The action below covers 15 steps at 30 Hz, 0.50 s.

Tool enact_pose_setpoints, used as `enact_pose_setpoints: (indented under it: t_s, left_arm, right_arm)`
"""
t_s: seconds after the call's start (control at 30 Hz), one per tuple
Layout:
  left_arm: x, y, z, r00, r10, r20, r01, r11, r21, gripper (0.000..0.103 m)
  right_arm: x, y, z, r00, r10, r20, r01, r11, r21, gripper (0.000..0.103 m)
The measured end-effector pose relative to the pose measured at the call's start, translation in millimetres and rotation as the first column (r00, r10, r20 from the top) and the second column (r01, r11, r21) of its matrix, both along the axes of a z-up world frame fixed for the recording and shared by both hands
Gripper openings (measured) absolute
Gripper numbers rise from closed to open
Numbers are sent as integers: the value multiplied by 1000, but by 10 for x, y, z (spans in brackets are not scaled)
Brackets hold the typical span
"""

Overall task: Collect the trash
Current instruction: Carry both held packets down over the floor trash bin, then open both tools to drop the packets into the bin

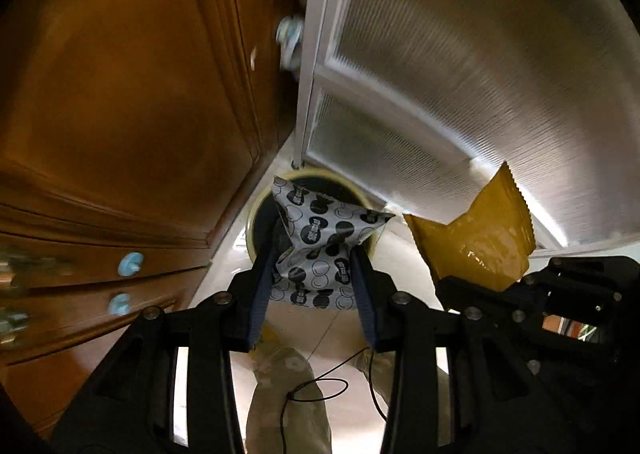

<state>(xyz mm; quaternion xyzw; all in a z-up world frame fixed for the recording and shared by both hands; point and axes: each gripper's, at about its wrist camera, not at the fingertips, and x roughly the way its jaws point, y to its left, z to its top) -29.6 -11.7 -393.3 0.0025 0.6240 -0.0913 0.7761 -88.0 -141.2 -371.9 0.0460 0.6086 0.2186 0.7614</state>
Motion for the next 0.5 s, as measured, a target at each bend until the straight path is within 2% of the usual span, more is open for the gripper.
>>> enact_pose_setpoints:
  t_s: [0.13,0.27,0.5]
  left_arm:
    - [104,64,-694,999,16,-30,-17,1000,-13,35]
    - [149,99,-1422,998,15,-59,-16,1000,-9,35]
    - [257,117,-2296,995,14,-103,-14,1000,5,35]
  right_arm:
    - [147,-17,-779,999,4,-38,-4,1000,-13,2]
    - [319,-65,-1583,994,-33,-103,34,999,5,2]
    - [536,1,-2596,986,-17,-163,19,1000,12,2]
